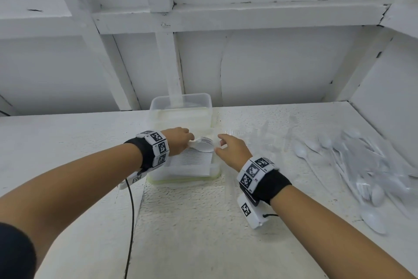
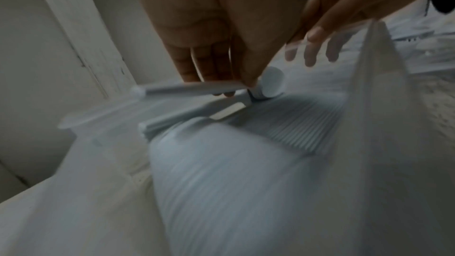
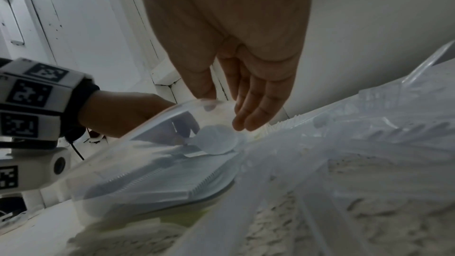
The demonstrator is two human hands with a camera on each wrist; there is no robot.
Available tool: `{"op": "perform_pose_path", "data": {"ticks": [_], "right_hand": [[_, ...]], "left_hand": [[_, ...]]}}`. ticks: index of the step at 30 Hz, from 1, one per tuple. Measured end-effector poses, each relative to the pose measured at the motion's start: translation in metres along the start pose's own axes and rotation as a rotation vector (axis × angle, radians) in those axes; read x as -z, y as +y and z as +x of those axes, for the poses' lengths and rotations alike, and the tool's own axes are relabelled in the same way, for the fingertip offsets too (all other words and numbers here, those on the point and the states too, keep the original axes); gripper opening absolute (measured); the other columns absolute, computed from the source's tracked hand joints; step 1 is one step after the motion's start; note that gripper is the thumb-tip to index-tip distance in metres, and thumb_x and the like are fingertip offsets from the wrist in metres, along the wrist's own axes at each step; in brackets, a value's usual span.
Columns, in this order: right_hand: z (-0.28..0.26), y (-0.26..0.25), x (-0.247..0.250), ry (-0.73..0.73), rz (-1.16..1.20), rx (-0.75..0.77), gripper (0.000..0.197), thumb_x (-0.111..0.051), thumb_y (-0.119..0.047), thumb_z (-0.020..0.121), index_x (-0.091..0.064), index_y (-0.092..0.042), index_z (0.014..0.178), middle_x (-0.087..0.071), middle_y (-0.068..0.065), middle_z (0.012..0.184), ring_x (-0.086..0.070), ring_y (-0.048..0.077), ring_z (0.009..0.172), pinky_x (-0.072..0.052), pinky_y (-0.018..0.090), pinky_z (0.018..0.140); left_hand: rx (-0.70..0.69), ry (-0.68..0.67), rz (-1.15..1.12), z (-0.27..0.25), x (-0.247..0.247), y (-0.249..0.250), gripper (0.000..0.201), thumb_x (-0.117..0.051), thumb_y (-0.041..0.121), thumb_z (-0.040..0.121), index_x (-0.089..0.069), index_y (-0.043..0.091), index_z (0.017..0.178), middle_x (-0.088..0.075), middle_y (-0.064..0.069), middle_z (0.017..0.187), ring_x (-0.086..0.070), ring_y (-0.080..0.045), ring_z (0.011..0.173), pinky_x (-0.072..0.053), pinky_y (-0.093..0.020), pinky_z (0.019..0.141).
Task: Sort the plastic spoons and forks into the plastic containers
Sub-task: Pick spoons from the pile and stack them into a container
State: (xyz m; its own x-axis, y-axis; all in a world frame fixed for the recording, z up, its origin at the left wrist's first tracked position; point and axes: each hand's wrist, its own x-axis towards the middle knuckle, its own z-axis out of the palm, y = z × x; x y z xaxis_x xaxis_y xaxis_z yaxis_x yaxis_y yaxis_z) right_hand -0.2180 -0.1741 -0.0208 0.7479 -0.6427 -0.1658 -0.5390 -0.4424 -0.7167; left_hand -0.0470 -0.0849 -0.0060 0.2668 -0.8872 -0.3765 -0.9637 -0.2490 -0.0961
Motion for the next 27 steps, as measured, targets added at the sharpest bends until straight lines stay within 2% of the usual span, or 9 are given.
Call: {"op": "perform_pose_path", "data": {"ticks": [3,7,11,16,23,27], "right_hand": [[-0.001,0.002,-0.001,0.016,0.016,0.006,0.048,-0.053,-0.019,0.093,-0.041,-0.010,0.139,-0.053,0.007,0.128,-0.049,0.019,0.119,-0.035,0.021,0.095],[-0.002,0.004,-0.002,0.026,0.036,0.013,0.048,-0.053,-0.020,0.093,-0.042,-0.010,0.138,-0.054,0.006,0.127,-0.053,0.019,0.115,-0.037,0.020,0.093],[-0.003,0.004,-0.002,0.022,0.035,0.020,0.048,-0.053,-0.021,0.093,-0.042,-0.010,0.138,-0.054,0.006,0.128,-0.053,0.019,0.114,-0.038,0.022,0.094],[-0.003,0.004,-0.001,0.022,0.034,0.028,0.047,-0.053,-0.022,0.093,-0.043,-0.010,0.138,-0.054,0.006,0.127,-0.053,0.020,0.114,-0.038,0.022,0.093],[-0.003,0.006,-0.002,0.017,0.043,0.032,0.047,-0.053,-0.022,0.094,-0.043,-0.010,0.138,-0.054,0.007,0.128,-0.053,0.020,0.115,-0.039,0.024,0.095],[-0.003,0.008,-0.001,0.017,0.074,0.031,0.046,-0.053,-0.023,0.094,-0.043,-0.011,0.137,-0.053,0.007,0.130,-0.051,0.019,0.119,-0.037,0.023,0.096]], "left_hand": [[0.038,-0.018,0.006,0.002,0.002,0.003,0.031,-0.039,0.015,0.097,-0.048,0.006,0.126,-0.048,-0.013,0.128,-0.048,-0.028,0.116,-0.040,-0.035,0.094],[0.036,-0.017,0.039,0.002,0.000,0.003,0.032,-0.037,0.015,0.097,-0.054,0.000,0.120,-0.042,-0.018,0.132,-0.045,-0.032,0.118,-0.041,-0.042,0.097],[0.061,0.025,0.112,0.000,-0.003,0.003,0.029,-0.039,0.020,0.098,-0.060,0.010,0.116,-0.049,-0.008,0.120,-0.046,-0.024,0.112,-0.047,-0.034,0.082],[0.043,0.067,0.113,0.000,-0.004,0.004,0.029,-0.036,0.022,0.099,-0.054,0.007,0.117,-0.055,-0.012,0.113,-0.056,-0.029,0.102,-0.044,-0.033,0.073],[0.032,0.083,0.089,-0.003,-0.007,0.003,0.029,-0.036,0.019,0.099,-0.053,0.007,0.119,-0.052,-0.011,0.118,-0.053,-0.029,0.105,-0.049,-0.037,0.079],[0.068,0.088,0.012,-0.012,0.000,-0.001,0.033,-0.041,0.024,0.097,-0.048,0.016,0.128,-0.047,-0.006,0.129,-0.048,-0.024,0.117,-0.045,-0.035,0.086]]}}
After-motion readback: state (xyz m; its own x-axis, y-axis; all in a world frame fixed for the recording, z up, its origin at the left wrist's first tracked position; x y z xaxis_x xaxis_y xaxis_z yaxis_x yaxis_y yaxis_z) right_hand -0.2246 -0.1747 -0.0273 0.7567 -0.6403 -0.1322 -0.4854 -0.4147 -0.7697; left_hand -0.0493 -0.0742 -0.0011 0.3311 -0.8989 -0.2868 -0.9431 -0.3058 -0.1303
